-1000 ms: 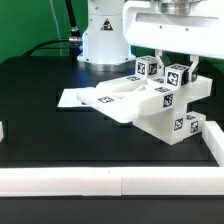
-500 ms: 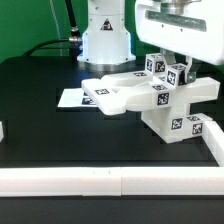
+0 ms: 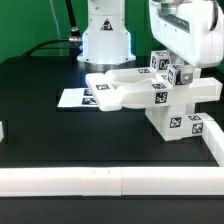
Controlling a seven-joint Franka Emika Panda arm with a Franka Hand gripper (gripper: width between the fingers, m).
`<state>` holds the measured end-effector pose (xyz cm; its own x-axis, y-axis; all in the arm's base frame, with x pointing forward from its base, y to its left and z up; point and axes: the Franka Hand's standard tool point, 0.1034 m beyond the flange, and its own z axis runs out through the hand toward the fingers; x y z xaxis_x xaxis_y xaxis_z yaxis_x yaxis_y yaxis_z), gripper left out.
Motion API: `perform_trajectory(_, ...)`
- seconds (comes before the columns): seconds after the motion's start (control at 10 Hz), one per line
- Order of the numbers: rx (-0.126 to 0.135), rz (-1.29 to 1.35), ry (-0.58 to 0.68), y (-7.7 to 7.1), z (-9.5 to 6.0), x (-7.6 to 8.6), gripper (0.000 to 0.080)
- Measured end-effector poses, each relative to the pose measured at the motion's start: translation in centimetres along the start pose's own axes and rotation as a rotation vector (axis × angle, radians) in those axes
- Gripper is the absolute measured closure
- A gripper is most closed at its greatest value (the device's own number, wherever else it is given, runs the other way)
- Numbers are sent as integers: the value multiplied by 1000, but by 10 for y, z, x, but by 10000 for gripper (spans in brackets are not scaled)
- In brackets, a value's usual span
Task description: Assemble chair
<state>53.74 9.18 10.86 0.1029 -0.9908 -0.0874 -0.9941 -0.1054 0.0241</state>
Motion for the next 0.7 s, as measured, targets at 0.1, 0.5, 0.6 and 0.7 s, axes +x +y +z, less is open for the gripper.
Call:
perform_trajectory(0.1,-1,-2,0,0,1,0,444)
perform_trajectory(0.5,-2,-2,1,1,1,0,159)
perform_trajectory(0.6,-2,-2,1,1,1,0,159)
perform_trajectory(0.7,-2,-2,1,1,1,0,151)
